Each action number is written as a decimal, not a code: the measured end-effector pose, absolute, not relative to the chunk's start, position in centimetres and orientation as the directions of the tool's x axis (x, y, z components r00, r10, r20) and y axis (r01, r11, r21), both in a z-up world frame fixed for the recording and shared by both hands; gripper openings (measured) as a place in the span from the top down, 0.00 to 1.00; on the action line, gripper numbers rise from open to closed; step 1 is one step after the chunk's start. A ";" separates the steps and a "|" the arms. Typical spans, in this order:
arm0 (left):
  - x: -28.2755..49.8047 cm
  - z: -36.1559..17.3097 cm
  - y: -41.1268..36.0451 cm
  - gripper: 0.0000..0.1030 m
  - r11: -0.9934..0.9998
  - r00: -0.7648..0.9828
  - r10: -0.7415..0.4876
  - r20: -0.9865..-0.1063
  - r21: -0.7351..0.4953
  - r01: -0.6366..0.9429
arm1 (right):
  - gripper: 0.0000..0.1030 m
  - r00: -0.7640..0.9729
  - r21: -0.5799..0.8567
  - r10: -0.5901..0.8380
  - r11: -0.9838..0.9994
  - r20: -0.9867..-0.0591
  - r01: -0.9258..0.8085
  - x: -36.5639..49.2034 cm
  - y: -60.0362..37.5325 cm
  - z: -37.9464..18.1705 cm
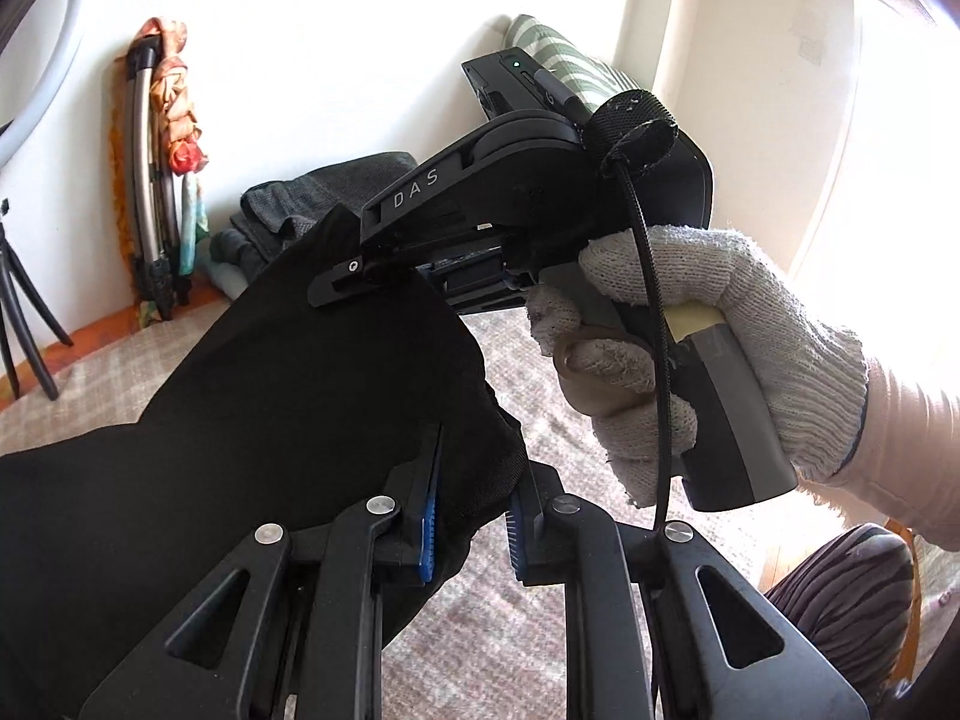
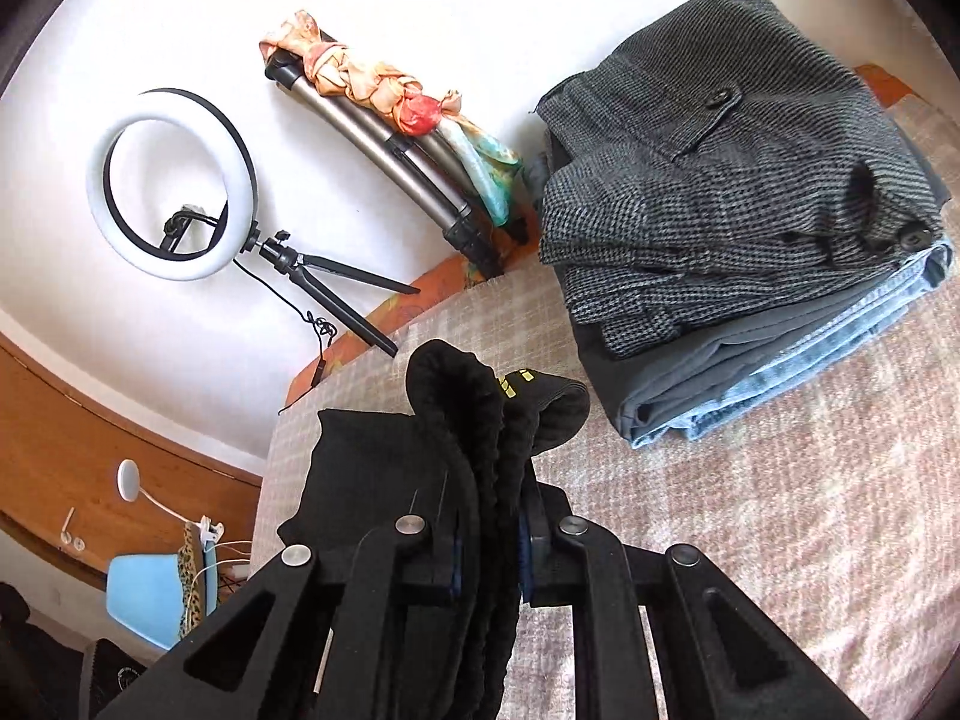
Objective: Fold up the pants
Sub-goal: 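Lift the held edge with both grippers, fold it over, and release, then close the left gripper then the right gripper on the folded pants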
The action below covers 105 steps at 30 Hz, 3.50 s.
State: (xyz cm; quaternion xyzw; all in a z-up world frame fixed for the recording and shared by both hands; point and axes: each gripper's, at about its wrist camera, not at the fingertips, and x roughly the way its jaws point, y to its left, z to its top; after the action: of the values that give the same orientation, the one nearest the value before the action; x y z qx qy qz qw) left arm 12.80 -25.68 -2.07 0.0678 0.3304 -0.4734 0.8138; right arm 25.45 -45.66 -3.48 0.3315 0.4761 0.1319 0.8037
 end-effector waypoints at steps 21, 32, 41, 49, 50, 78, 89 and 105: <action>13.1 2.1 -12.9 0.85 0.665 0.476 -0.709 -0.520 -0.270 0.696 | 0.90 0.518 0.625 0.554 0.779 -0.651 -0.047 28.5 -34.3 3.1; 18.7 -2.7 -3.1 0.85 0.782 0.533 -0.618 -0.577 -0.380 0.495 | 0.90 0.402 0.583 0.559 0.809 -0.726 -0.071 33.8 -21.7 -2.9; 22.6 -7.1 2.2 0.85 0.834 0.540 -0.550 -0.637 -0.454 0.313 | 0.90 0.337 0.543 0.521 0.839 -0.784 -0.035 36.9 -16.2 -8.2; 24.4 -8.9 3.9 0.84 0.861 0.554 -0.501 -0.665 -0.446 0.243 | 0.83 0.273 0.541 0.541 0.837 -0.796 -0.079 38.8 -14.0 -9.8; 24.5 -9.1 4.1 0.84 0.865 0.553 -0.494 -0.671 -0.446 0.232 | 0.75 0.266 0.542 0.544 0.836 -0.796 -0.090 38.9 -14.1 -9.7; 26.5 -10.0 6.9 0.42 0.998 0.624 -0.064 -0.779 -0.051 0.039 | 0.49 0.388 0.146 0.205 0.974 -0.899 -0.174 33.2 -27.3 -10.1; 23.3 -6.7 6.4 0.42 0.969 0.603 -0.245 -0.759 -0.214 0.123 | 0.44 0.375 0.324 0.355 0.935 -0.856 -0.144 30.7 -29.5 -8.8; 26.4 -8.4 7.8 0.37 0.974 0.533 -0.213 -0.819 -0.221 0.050 | 0.42 0.332 0.518 0.504 0.854 -0.797 -0.051 31.9 -30.2 -11.0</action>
State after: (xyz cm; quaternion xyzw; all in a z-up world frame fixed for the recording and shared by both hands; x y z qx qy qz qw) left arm 26.40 7.84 -8.37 -0.0854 0.4771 -0.0757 0.8714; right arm 31.93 -30.22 -10.98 0.2059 0.5507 0.1756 0.7896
